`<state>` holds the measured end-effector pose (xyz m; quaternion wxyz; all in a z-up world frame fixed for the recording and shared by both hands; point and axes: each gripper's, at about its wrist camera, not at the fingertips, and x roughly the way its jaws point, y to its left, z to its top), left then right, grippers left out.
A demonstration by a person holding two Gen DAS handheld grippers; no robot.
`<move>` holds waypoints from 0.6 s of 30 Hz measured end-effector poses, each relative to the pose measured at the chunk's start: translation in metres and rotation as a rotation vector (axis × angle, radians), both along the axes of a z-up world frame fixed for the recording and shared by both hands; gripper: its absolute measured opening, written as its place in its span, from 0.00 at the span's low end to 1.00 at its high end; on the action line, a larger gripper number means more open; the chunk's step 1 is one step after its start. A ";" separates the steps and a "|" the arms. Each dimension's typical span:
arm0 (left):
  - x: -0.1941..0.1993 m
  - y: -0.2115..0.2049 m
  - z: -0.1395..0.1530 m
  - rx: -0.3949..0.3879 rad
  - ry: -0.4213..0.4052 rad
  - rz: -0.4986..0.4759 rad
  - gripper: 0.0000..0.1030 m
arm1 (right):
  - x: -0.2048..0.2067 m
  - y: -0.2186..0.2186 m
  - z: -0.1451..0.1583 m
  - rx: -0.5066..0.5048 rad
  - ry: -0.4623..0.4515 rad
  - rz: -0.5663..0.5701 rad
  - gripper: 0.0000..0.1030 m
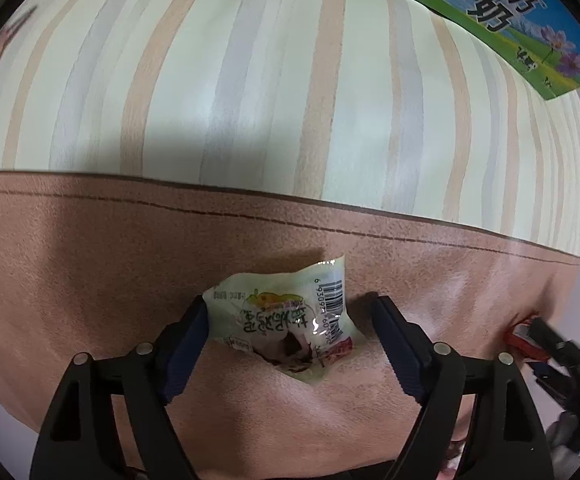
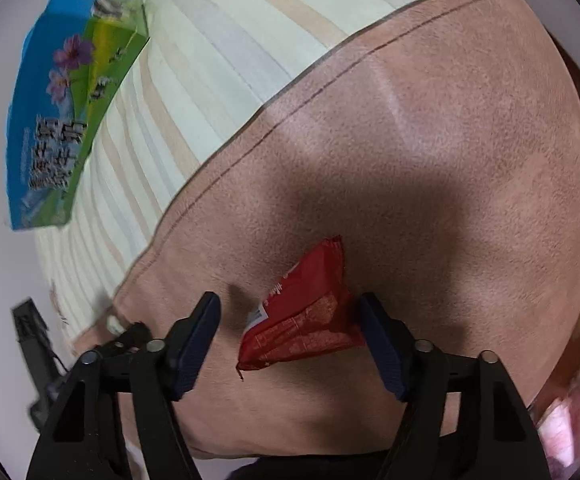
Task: Organize snacks
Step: 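Grasp the clear white snack pouch with the left tool while the right tool grasps the red pack, then carry the pouch and red pack over the box and open both tools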
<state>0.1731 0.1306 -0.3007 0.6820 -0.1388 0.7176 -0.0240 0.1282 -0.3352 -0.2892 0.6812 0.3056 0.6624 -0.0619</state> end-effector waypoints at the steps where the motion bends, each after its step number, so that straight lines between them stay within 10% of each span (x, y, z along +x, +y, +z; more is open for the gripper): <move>1: -0.001 0.003 0.000 -0.014 0.004 0.012 0.80 | 0.000 0.003 0.000 -0.020 -0.003 0.021 0.61; 18: -0.055 0.010 0.033 0.033 -0.054 -0.016 0.66 | 0.004 0.066 0.024 -0.005 -0.138 0.187 0.50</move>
